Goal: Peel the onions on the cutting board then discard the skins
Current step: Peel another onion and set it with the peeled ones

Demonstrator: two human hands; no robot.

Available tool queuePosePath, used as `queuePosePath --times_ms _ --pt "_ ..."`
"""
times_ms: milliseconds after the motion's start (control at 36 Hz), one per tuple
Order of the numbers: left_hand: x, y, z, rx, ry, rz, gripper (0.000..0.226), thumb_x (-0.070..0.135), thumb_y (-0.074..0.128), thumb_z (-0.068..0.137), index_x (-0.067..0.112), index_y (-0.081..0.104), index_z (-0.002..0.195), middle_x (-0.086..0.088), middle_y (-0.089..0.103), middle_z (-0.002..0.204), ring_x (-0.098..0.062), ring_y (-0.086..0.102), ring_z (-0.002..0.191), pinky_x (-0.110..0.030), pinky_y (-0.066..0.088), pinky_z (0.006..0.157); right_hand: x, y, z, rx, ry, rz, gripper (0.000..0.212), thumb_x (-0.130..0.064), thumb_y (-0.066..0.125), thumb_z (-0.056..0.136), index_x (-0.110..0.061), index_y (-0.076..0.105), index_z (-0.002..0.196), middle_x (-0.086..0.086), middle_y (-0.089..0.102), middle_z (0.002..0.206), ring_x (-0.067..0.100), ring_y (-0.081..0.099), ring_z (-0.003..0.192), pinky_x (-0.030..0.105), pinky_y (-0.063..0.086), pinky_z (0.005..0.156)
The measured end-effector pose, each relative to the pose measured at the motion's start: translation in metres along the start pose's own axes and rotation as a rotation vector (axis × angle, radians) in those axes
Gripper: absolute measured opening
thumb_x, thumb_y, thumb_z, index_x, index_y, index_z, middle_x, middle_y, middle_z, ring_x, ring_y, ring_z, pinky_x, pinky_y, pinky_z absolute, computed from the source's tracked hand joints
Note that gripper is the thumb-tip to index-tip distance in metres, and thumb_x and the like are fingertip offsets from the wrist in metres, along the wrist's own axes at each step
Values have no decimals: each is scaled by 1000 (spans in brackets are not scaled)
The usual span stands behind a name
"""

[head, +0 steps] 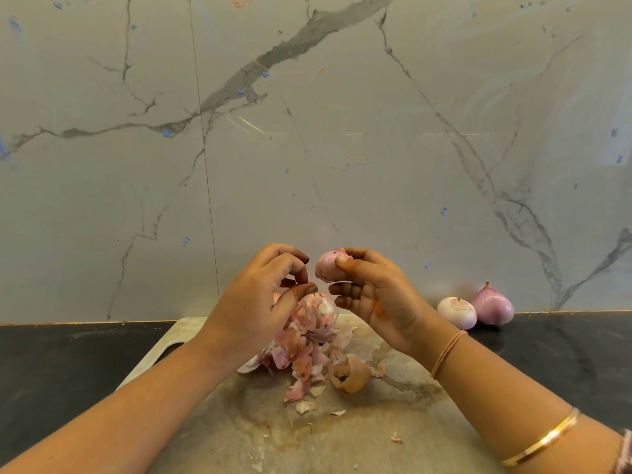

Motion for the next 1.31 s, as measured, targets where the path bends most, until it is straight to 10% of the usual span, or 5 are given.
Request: queuePosePath --times_ms 639,750,1306 --pt "-13 6 -7 -32 -554 -435 20 29 68 83 25 68 103 6 73 90 -11 70 84 -34 59 75 -4 18 -9 -166 -193 -557 25 -11 62 92 -25 59 113 -4 62 108 11 67 81 25 57 75" --pt "-13 6 -7 -44 -568 -478 16 24 68 83 24 71 98 4 74 88 -13 71 85 -35 59 76 -1 24 -11 -185 -281 -709 29 -11 63 92 -24 59 117 5 62 113 29 66 92 43 56 83" --pt "-11 1 -6 -30 -605 -496 21 14 66 85 27 78 74 -6 75 78 -24 72 80 -51 55 82 0 19 -8 -193 -256 -677 32 -8 67 89 -19 63 119 8 65 110 26 68 86 32 58 82"
Point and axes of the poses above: each hand's wrist, its own z-axis towards the middle knuckle, its own y-axis out of the palm, x = y × z, the point moved 5 cm from there along z, towards the middle knuckle
